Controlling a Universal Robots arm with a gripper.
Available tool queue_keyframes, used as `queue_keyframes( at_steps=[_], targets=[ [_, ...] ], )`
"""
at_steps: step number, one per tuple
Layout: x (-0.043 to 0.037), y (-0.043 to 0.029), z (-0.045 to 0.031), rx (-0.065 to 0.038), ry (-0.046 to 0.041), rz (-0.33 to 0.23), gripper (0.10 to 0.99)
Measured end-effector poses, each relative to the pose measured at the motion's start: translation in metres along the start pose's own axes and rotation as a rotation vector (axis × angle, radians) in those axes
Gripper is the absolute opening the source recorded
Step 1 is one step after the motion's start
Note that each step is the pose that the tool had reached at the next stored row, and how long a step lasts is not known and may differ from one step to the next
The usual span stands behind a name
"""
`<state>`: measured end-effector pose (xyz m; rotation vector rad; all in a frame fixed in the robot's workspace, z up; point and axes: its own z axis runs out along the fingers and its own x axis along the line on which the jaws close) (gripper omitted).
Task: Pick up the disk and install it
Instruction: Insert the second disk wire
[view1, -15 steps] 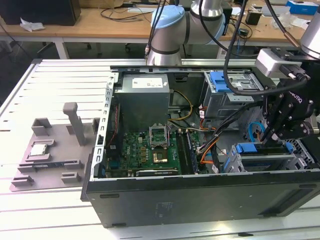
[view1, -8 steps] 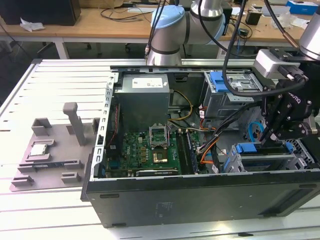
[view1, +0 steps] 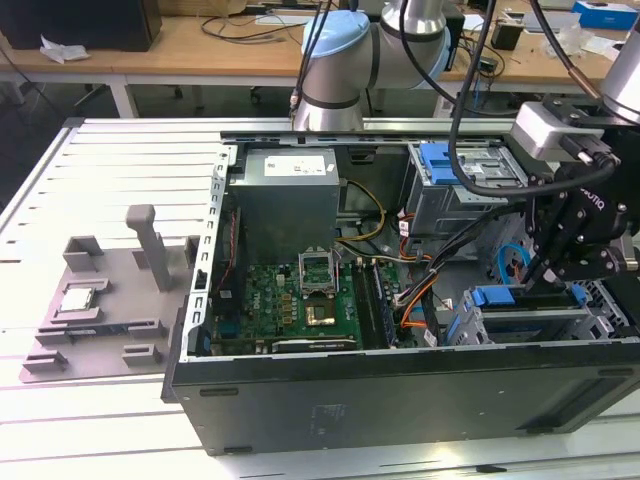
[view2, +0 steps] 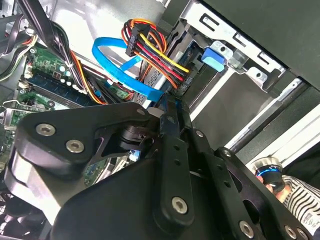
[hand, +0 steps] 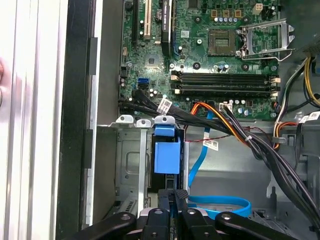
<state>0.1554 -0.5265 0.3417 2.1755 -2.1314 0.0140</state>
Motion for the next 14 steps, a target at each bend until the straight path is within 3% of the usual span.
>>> queue_keyframes(
  at_steps=[3, 4, 5, 9, 11, 14],
  targets=[
    [0.0000, -0.0002, 0.0000, 0.000, -0.0001, 0.000, 0.176],
    [0.0000, 0.0002, -0.0060, 0.000, 0.0001, 0.000, 0.239],
    [-0.0005, 0.0006, -0.0127, 0.000, 0.0001, 0.000, 0.239],
    [-0.0012, 0.0019, -0.0337, 0.000, 0.0001, 0.000, 0.106],
    [-0.0011, 0.0022, -0.0393, 0.000, 0.0001, 0.000, 0.106],
    [-0.0010, 0.0023, -0.0409, 0.000, -0.0003, 0.000, 0.106]
  ],
)
